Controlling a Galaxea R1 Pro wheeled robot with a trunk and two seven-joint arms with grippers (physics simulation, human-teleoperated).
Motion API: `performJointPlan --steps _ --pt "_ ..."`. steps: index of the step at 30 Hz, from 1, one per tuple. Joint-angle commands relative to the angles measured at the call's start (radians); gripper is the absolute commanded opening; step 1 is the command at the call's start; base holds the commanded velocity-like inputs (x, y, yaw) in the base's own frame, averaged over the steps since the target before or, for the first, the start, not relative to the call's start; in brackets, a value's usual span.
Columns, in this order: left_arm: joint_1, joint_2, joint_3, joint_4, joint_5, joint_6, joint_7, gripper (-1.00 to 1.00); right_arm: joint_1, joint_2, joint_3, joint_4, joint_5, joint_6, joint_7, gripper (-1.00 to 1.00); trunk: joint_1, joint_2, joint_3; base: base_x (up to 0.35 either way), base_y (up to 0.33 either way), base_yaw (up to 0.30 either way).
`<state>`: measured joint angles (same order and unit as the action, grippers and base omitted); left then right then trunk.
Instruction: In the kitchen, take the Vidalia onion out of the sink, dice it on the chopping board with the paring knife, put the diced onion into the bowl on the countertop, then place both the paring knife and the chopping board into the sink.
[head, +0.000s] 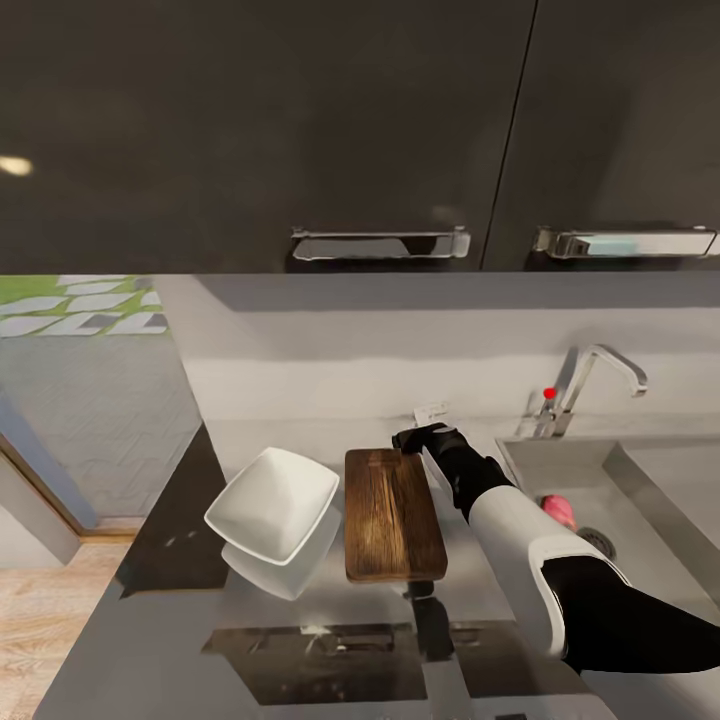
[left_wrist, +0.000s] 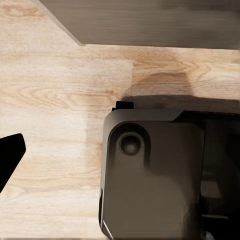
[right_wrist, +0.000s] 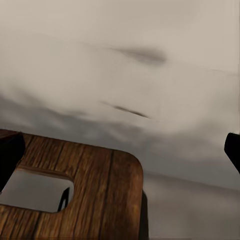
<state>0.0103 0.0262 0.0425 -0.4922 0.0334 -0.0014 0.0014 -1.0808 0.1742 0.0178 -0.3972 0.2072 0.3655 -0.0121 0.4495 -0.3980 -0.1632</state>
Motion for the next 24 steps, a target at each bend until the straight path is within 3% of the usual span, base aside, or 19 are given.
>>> performJointPlan --steps 1,24 --pt "0.000 0.000 0.001 -0.001 0.003 0.000 0.000 1.00 -0.001 0.000 0.002 0.002 0.006 0.006 -0.001 1.00 0.001 -0.002 -0.003 0.000 0.000 0.000" --pt "0.000 0.000 0.000 0.000 0.004 0.000 0.000 1.00 -0.001 0.000 0.002 0.011 0.006 0.006 0.000 1.00 0.001 -0.002 -0.040 0.000 0.000 0.000"
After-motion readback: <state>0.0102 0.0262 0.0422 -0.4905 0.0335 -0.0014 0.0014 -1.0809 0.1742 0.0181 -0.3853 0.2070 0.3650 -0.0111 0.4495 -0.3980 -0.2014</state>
